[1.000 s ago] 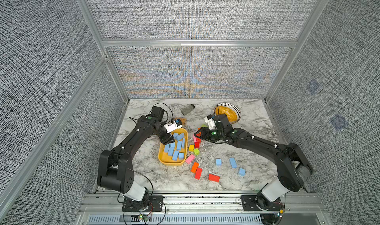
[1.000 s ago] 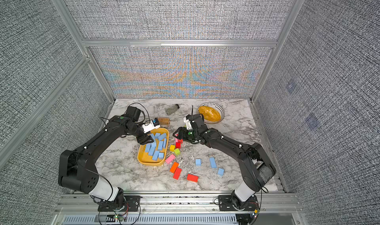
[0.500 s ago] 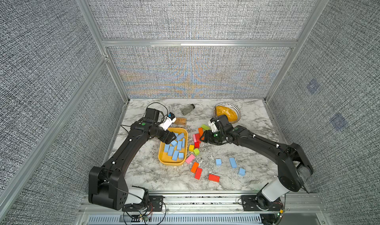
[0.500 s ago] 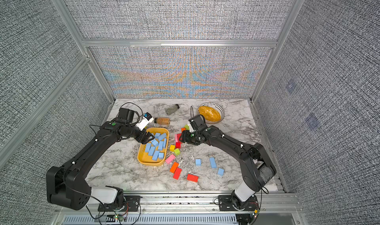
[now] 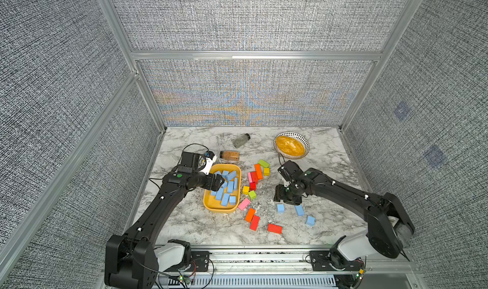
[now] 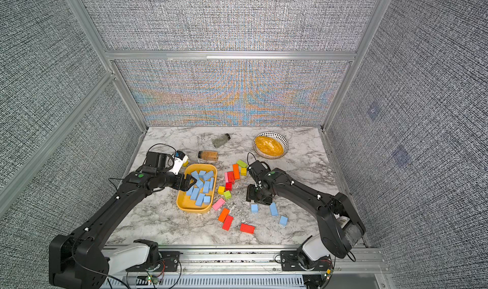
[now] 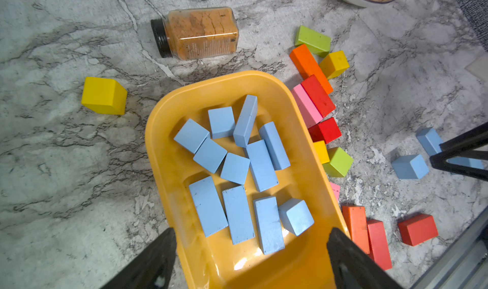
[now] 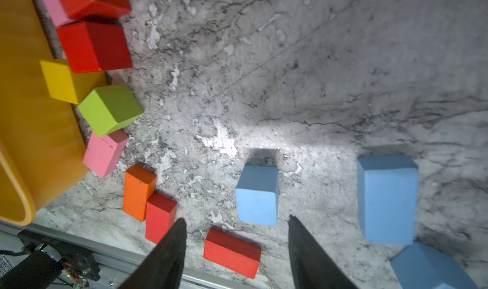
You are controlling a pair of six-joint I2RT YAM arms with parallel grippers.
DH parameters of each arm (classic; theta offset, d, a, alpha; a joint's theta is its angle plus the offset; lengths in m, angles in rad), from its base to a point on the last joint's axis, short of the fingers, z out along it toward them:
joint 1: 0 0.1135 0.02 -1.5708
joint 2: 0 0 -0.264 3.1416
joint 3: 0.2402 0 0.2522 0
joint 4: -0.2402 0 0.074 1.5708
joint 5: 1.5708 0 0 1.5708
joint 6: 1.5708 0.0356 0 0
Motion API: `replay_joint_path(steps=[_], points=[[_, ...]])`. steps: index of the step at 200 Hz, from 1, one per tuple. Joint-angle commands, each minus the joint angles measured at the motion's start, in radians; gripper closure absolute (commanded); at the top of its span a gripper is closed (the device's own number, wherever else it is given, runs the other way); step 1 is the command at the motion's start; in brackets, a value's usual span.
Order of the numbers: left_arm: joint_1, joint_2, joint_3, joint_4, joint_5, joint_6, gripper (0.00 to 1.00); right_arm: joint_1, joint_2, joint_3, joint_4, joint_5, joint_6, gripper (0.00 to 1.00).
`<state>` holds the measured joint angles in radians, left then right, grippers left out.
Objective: Pick out the blue building blocks
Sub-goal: Pick up the building block from the center of the board.
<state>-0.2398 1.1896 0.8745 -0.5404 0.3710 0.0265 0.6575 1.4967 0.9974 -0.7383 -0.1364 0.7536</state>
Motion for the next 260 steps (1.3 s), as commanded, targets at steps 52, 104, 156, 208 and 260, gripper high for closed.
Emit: replay_joint_path(steps=[52, 104, 156, 208, 260], points=[[0.005, -0.040, -0.022, 0.054, 0.035, -0.002, 0.09, 0.016, 0.126, 0.057, -0.050, 0.008, -0.077, 0.38], [0.031, -0.057, -0.040, 0.053, 0.043, 0.012, 0.09, 0.016, 0.236, 0.081, -0.062, 0.011, -0.124, 0.48], [0.062, -0.061, -0.049, 0.063, 0.059, 0.006, 0.10, 0.053, 0.205, 0.098, -0.107, -0.003, -0.093, 0.73], [0.095, -0.069, -0.074, 0.091, 0.061, -0.041, 0.08, 0.091, 0.190, 0.229, -0.068, 0.009, -0.042, 0.78], [0.161, -0.087, -0.089, 0.103, 0.044, -0.058, 0.06, 0.173, 0.459, 0.712, -0.039, 0.006, -0.091, 0.80]])
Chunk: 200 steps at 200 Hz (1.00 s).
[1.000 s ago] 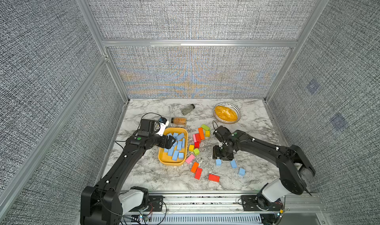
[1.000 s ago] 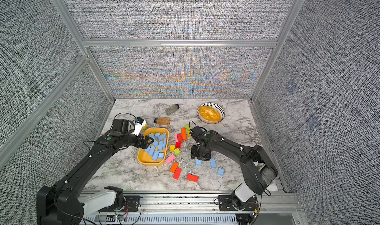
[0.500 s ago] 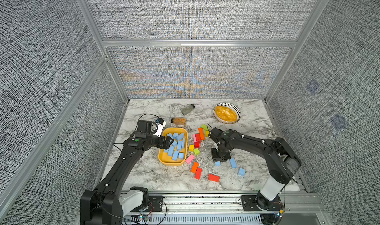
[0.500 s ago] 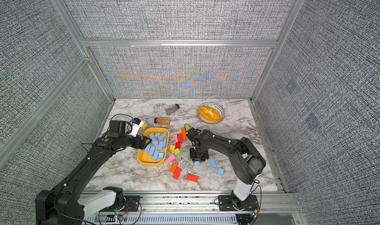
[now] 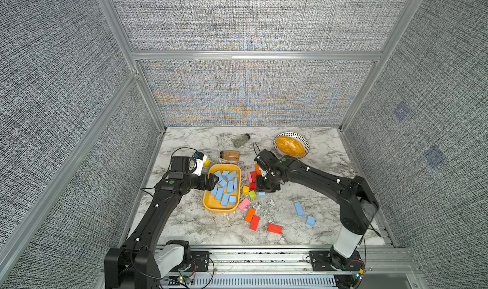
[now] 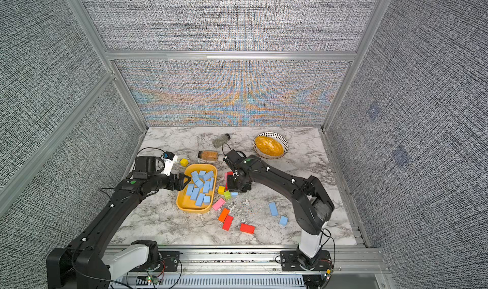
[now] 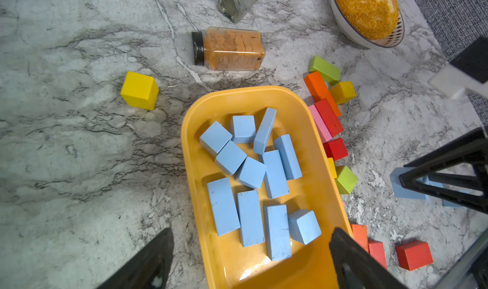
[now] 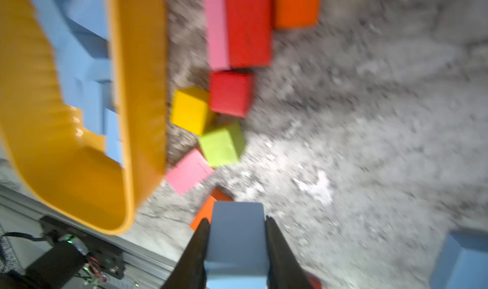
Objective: Pick out the blue building blocks
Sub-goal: Pick up the building block from the center of the board, then place the building block in the storage box.
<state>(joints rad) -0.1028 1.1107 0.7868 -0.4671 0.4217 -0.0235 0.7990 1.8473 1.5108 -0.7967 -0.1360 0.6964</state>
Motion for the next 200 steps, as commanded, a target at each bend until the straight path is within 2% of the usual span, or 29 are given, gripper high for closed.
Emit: replay_joint_path(steps=[1, 33, 55, 118, 130, 148, 159, 200], points=[[0.025, -0.008, -0.001, 0.030, -0.007, -0.008, 0.06, 0.033, 0.117, 0.213, 0.017, 0.005, -0.035, 0.80], [0.070, -0.024, -0.007, 0.041, -0.008, -0.008, 0.06, 0.075, 0.305, 0.558, -0.061, -0.015, -0.093, 0.80], [0.097, -0.036, -0.018, 0.044, -0.016, -0.016, 0.06, 0.080, 0.389, 0.672, -0.078, -0.029, -0.112, 0.79], [0.136, -0.063, -0.047, 0.053, -0.010, -0.039, 0.06, 0.042, 0.444, 0.674, 0.054, -0.008, -0.051, 0.71], [0.137, -0.064, -0.048, 0.052, -0.011, -0.039, 0.06, 0.041, 0.444, 0.674, 0.048, 0.006, -0.053, 0.65], [0.140, -0.067, -0.051, 0.058, -0.025, -0.053, 0.07, 0.039, 0.438, 0.672, 0.030, 0.033, -0.051, 0.49], [0.140, -0.067, -0.056, 0.064, -0.025, -0.058, 0.07, 0.037, 0.428, 0.667, 0.025, 0.036, -0.050, 0.43], [0.141, -0.055, -0.070, 0.073, -0.008, -0.091, 0.07, 0.035, 0.374, 0.628, 0.030, 0.064, -0.053, 0.39]])
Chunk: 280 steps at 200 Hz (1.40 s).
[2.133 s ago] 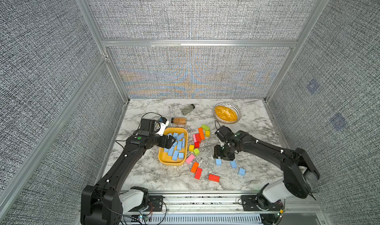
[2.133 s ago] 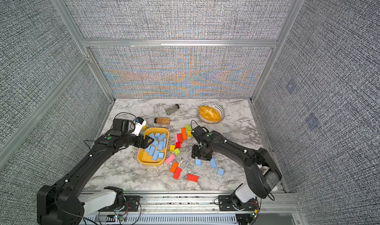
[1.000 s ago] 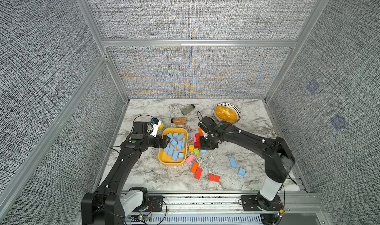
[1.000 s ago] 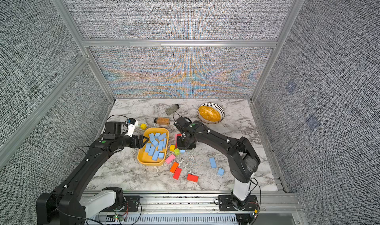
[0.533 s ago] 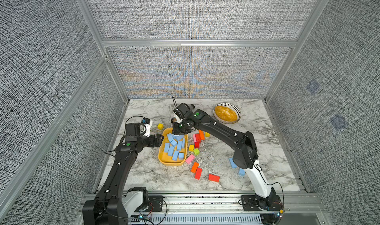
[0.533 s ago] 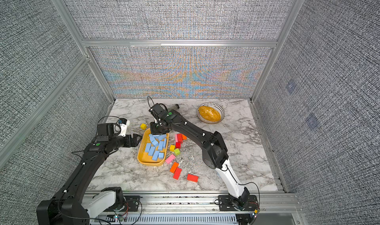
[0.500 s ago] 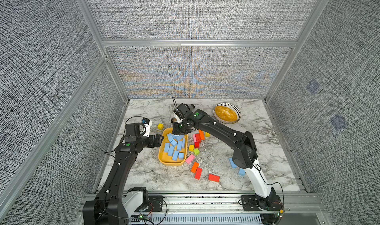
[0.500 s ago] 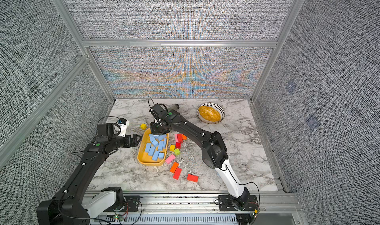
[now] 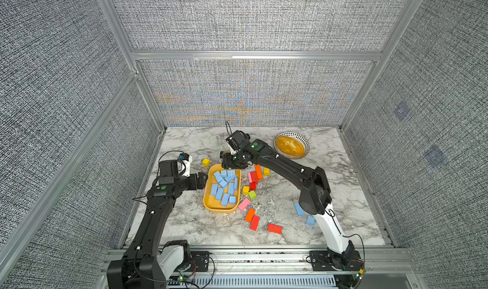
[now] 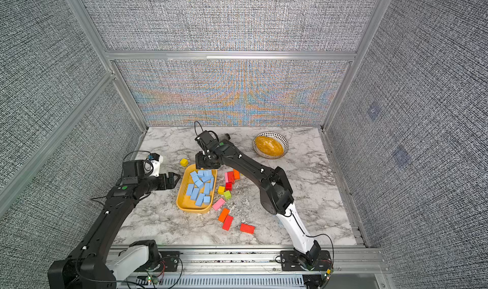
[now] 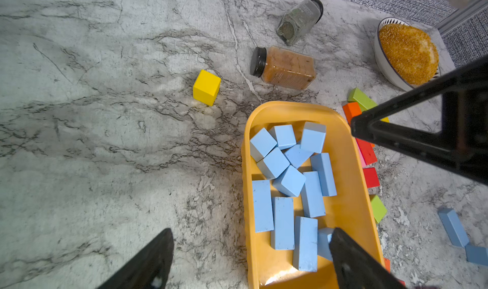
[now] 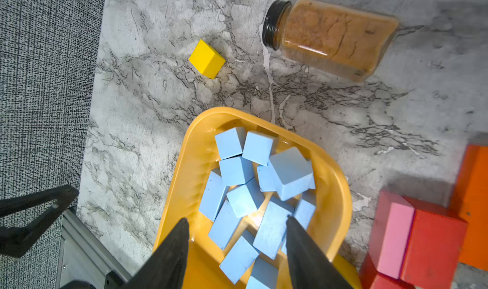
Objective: Pick out the blue building blocks
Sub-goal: Place the building block in the storage box, then move the storage box to the center of the board.
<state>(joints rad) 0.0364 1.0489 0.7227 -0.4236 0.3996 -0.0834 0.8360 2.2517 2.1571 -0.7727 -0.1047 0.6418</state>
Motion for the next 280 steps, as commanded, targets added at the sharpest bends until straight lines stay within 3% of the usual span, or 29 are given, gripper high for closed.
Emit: replay_joint_path(steps=[1, 44, 110, 165, 230, 280], points=[[0.002, 0.008, -0.006, 0.029, 0.015, -0.034, 0.07, -0.003, -0.032, -0.020, 0.006, 0.034, 0.001, 0.39], [0.002, 0.100, -0.003, 0.043, 0.041, -0.167, 0.07, -0.006, -0.139, -0.167, 0.045, 0.055, 0.021, 0.38], [-0.022, 0.291, -0.008, 0.141, 0.186, -0.297, 0.08, 0.003, -0.473, -0.725, 0.316, 0.064, 0.194, 0.37], [-0.142, 0.358, 0.021, 0.178, 0.223, -0.269, 0.08, 0.014, -0.671, -0.975, 0.360, 0.111, 0.299, 0.38], [-0.194, 0.391, 0.087, 0.155, 0.243, -0.329, 0.08, -0.002, -0.793, -1.040, 0.188, 0.179, 0.310, 0.37], [-0.187, 0.288, 0.111, 0.070, 0.116, -0.221, 0.06, -0.176, -0.899, -1.160, -0.064, 0.145, 0.183, 0.35]])
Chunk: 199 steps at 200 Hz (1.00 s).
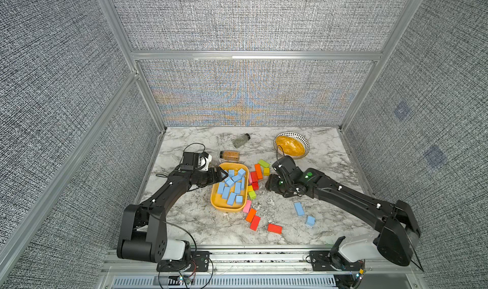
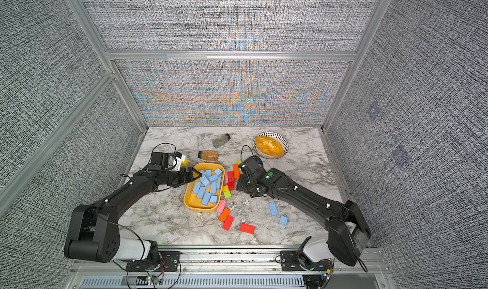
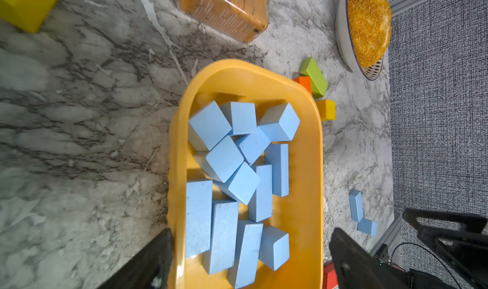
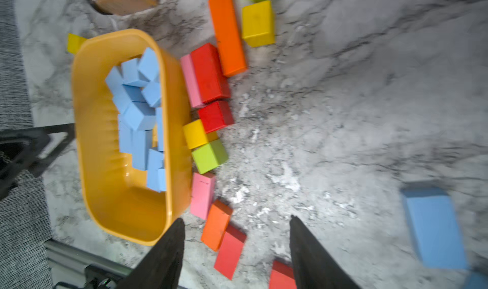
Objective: Pick out the blue building blocks
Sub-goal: Move the storage box to the center of the board, then pick up the building block from the center of the board.
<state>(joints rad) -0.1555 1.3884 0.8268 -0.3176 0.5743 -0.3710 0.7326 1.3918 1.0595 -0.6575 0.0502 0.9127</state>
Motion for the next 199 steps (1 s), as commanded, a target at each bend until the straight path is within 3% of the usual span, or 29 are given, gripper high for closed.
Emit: replay_joint_path(steps=[1, 47, 87, 136, 173, 199], points=[[0.005, -0.055, 0.006, -0.036, -0.061, 0.068, 0.05, -0.078, -0.042, -0.068, -0.183, -0.013, -0.092, 0.35], [0.040, -0.185, -0.069, -0.020, -0.101, 0.099, 0.03, -0.257, -0.095, -0.217, -0.208, -0.090, -0.248, 0.35], [0.063, -0.259, -0.124, 0.005, -0.099, 0.103, 0.01, -0.271, 0.021, -0.196, -0.162, -0.103, -0.306, 0.36], [0.095, -0.311, -0.139, 0.010, -0.087, 0.104, 0.00, -0.269, 0.185, -0.108, -0.196, -0.034, -0.382, 0.39], [0.122, -0.366, -0.187, 0.036, -0.078, 0.106, 0.00, -0.268, 0.238, -0.152, -0.156, -0.063, -0.408, 0.48], [0.140, -0.414, -0.224, 0.047, -0.078, 0.100, 0.00, -0.268, 0.248, -0.181, -0.120, -0.086, -0.413, 0.66]])
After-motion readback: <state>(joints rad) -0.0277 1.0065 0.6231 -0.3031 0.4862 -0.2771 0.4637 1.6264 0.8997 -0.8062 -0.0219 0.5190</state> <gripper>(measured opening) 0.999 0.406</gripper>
